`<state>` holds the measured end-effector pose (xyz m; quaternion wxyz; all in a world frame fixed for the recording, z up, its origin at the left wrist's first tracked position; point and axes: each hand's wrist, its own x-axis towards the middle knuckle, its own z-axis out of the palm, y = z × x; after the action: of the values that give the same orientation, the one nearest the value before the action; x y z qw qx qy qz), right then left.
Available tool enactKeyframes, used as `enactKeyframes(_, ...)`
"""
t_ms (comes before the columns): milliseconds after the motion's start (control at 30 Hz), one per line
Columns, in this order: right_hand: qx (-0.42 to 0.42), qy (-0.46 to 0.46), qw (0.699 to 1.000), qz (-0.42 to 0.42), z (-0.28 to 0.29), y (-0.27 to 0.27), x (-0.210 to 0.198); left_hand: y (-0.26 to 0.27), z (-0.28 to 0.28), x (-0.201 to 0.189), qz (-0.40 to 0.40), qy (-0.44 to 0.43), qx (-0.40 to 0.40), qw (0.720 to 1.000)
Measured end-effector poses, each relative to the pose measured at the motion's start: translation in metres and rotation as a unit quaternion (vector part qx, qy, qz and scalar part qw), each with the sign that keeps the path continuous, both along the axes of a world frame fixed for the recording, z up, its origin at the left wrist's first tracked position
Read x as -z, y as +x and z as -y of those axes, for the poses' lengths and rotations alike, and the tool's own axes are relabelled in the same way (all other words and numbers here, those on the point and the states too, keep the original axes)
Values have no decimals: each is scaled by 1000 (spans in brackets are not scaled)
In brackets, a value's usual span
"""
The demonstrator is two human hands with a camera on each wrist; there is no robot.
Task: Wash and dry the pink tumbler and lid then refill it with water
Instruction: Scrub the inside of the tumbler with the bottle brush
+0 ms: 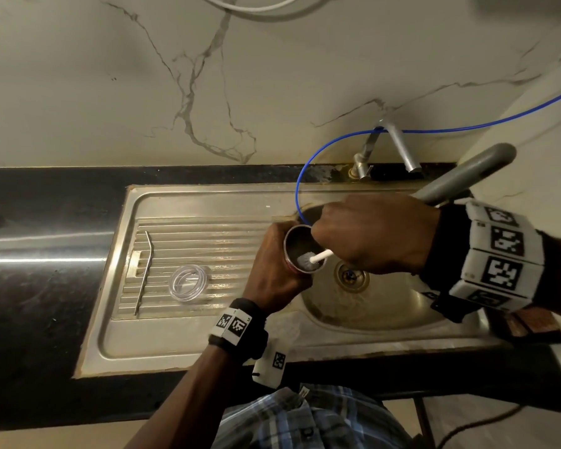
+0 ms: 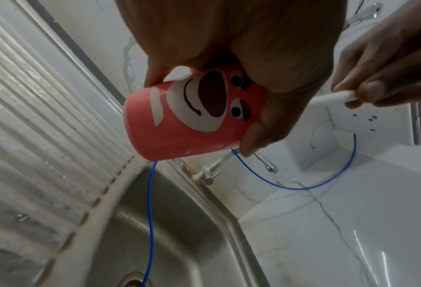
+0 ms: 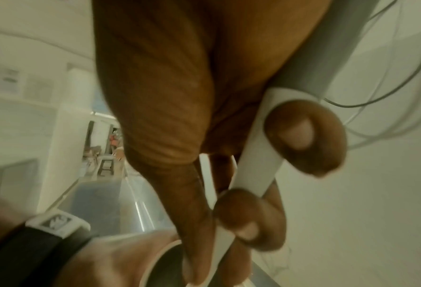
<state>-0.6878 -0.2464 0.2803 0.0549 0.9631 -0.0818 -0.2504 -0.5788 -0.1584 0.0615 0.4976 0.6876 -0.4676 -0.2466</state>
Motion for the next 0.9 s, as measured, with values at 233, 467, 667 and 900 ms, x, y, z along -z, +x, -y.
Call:
enactKeyframes(233,27,-73,997,14,23,5,-13,5,-1,0,5,-13,-5,1000)
enactKeyframes(467,-48,-79,996,-11,15,1,-8,16,3,-2,15,-5,-11,1000)
enactKeyframes(667,-35,-42,998,32,14,10,-13,7,0,-2,-11,9,-5,1000)
enactKeyframes(900,62,-47,996,44,29,9,-8,0,-6,3,-24,21,16,999)
